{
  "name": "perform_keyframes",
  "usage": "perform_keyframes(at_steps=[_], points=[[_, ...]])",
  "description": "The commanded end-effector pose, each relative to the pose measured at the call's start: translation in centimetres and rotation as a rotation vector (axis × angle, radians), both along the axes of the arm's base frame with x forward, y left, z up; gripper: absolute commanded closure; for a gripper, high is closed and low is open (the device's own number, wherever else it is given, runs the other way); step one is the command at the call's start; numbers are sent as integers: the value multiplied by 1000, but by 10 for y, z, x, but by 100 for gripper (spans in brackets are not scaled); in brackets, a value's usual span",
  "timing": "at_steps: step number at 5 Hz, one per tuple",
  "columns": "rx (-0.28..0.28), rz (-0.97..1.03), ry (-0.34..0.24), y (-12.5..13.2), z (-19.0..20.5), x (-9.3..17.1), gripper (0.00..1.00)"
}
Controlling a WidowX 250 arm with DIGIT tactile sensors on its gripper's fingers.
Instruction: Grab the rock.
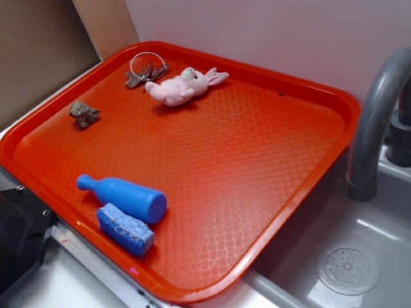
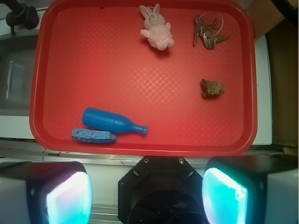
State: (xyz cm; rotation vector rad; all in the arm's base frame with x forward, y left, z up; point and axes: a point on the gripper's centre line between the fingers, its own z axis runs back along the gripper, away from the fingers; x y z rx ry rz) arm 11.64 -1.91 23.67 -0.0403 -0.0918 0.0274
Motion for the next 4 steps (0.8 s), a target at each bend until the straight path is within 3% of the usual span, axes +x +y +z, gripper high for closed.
perform_keyframes(at_steps=[1,2,3,4], points=[[0,0,0,0,0,0,0],[-80,238,-21,5,-9,9,0],[-106,489,-25,21,-29,26,0],[-93,736,-74,42,-55,39,0]])
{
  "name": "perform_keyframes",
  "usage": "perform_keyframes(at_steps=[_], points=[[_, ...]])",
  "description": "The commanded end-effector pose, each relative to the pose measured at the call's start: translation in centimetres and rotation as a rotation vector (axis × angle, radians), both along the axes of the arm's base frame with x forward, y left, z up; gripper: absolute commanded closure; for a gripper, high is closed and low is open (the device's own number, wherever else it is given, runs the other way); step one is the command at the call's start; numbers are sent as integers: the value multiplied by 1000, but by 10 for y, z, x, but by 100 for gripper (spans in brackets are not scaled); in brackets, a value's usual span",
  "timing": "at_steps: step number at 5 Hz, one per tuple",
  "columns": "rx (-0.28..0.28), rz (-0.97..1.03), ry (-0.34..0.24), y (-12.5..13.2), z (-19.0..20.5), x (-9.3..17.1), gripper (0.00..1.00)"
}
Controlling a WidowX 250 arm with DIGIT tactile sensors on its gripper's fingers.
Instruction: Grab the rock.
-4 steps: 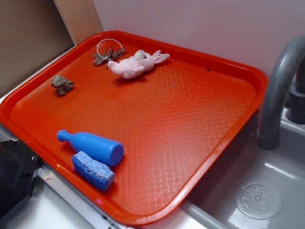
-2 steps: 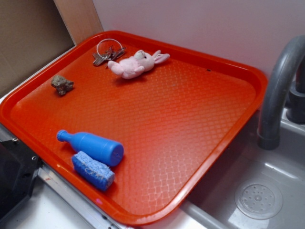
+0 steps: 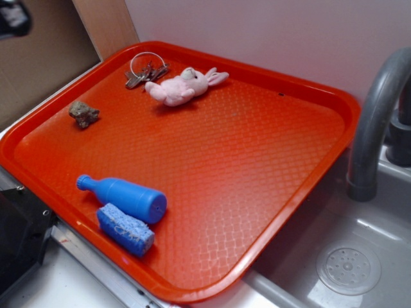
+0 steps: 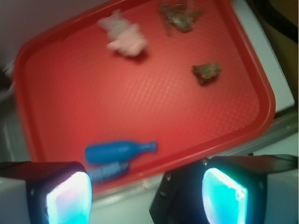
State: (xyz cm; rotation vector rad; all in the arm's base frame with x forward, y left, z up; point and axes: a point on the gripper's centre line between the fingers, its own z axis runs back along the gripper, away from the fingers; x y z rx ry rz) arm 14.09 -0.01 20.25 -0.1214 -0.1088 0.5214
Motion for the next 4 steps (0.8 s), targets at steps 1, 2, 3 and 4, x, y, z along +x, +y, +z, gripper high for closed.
perform_keyframes(at_steps=[1,2,3,4], points=[[104,500,-104,55,-54,29,0],[205,723,-181,75,-71,34,0],[344,848,-222,97,-80,44,0],[393,882,-234,105,-91,57,0]])
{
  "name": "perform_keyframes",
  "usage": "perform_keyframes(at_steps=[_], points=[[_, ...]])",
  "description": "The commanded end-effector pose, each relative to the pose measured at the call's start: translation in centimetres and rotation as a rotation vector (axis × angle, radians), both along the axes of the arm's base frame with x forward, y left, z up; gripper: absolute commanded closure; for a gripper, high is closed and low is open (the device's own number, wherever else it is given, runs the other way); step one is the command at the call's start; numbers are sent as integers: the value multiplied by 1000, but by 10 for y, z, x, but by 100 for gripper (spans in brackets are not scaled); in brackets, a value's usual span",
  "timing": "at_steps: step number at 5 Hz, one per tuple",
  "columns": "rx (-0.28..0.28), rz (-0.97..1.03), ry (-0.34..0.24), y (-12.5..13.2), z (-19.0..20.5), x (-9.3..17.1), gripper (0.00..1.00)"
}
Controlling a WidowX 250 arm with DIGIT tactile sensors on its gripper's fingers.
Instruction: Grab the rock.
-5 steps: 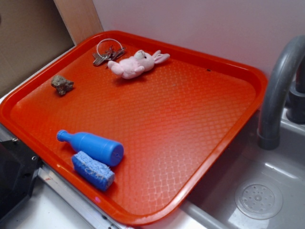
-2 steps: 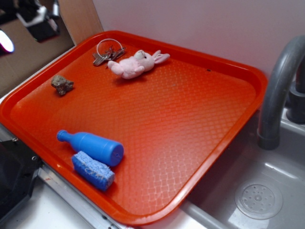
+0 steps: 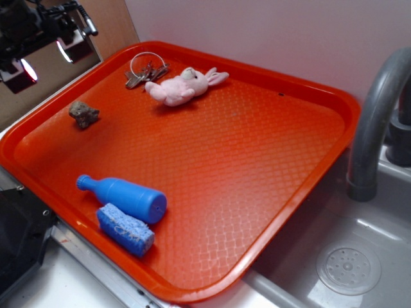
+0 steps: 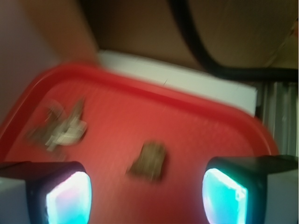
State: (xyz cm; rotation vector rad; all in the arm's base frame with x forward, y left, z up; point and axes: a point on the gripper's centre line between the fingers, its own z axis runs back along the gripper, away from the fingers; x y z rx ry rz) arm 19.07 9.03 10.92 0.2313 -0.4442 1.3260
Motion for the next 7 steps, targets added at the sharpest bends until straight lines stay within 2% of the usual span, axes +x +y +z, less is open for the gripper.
perform_keyframes(at_steps=[1,2,3,4,5,6,7], points=[[84,45,32,19,-16,10,0],[106,38,107,13,-36,5,0],[94,36,163,8,-51,1,0],[152,57,232,9,-65,0,0],[166,57,251,13,-73,-1,0],[172,56,229,18,-75,-1,0],[158,35,236,19,-77,-2,0]])
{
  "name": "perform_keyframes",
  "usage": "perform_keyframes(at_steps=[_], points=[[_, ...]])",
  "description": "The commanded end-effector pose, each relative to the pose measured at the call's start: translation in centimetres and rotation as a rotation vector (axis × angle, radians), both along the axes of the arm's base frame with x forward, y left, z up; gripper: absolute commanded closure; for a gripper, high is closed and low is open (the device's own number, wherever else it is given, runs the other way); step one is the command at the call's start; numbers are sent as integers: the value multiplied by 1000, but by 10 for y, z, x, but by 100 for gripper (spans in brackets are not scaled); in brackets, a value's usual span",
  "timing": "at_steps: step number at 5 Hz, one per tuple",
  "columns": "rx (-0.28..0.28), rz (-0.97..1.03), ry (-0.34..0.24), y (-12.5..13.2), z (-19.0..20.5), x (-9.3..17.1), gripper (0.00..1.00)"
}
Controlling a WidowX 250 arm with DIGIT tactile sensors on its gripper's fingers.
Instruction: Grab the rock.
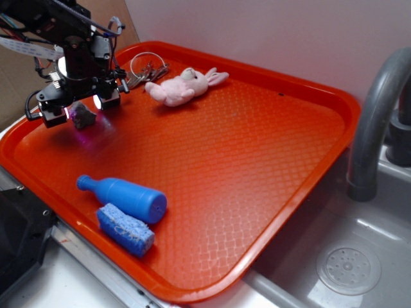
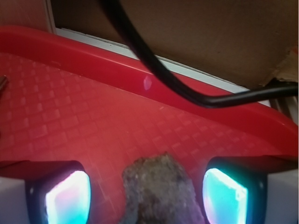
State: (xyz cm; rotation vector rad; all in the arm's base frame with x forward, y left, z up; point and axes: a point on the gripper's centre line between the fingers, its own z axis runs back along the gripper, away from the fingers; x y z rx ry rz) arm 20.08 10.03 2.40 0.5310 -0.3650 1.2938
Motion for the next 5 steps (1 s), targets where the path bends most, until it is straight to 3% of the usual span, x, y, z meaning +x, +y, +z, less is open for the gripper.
perform_keyframes(at_steps=[1,3,4,5], points=[[-11,-57,13,-5,6,-16,100],[-22,-84,-16,-19,11,-20,100],[-76,-192,-53,-27,42,-14,100],[-194,-403,-85,-41,92,0,100]])
